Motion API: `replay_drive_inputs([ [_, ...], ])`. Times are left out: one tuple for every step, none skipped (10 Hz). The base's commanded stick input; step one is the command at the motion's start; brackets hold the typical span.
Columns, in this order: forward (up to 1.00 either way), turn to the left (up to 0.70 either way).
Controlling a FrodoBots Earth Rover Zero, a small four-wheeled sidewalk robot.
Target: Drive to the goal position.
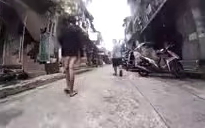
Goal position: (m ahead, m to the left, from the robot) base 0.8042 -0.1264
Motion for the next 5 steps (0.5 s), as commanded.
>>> replay_drive_inputs([
  [1.00, 0.00],
  [1.00, 0.00],
  [1.00, 0.00],
  [1.00, 0.00],
  [1.00, 0.00],
])
